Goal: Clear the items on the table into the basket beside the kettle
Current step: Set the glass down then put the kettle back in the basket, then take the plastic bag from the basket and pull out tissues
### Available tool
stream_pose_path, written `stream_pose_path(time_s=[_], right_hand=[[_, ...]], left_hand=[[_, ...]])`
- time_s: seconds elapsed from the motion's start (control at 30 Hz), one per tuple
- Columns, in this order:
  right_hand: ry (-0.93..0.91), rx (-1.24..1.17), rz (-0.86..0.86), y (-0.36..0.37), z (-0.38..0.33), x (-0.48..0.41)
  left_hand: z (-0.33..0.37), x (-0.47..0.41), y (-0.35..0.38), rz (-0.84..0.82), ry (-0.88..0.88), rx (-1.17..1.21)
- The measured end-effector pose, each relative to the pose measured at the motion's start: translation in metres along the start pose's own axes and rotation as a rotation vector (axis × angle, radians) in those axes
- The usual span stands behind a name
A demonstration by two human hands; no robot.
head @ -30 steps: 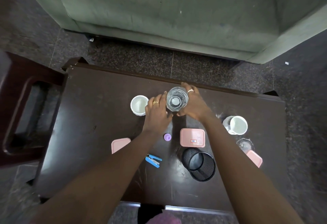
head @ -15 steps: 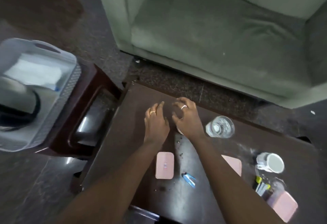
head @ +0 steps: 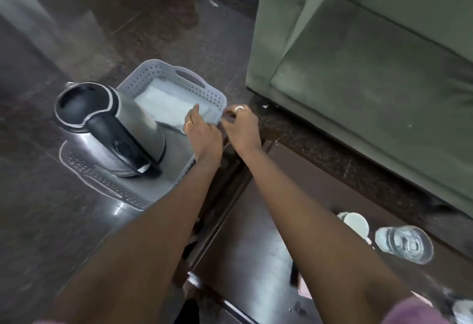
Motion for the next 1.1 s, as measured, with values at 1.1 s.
stream_pose_path(time_s=[1.1], right_hand=[[0.432, -1.223, 0.377, -0.03, 0.044, -0.025]], left_hand=[[0.014, -0.001, 0.013, 0.169, 0.134, 0.436]])
Point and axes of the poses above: each hand's wrist, its own x-axis away from the middle knuckle, its own y-axis out of the palm, z = x × y, the point moved 4 cm from there along -x, towards the middle knuckle, and after that the axes turned 6 degrees about -y, right-handed, at the moved point
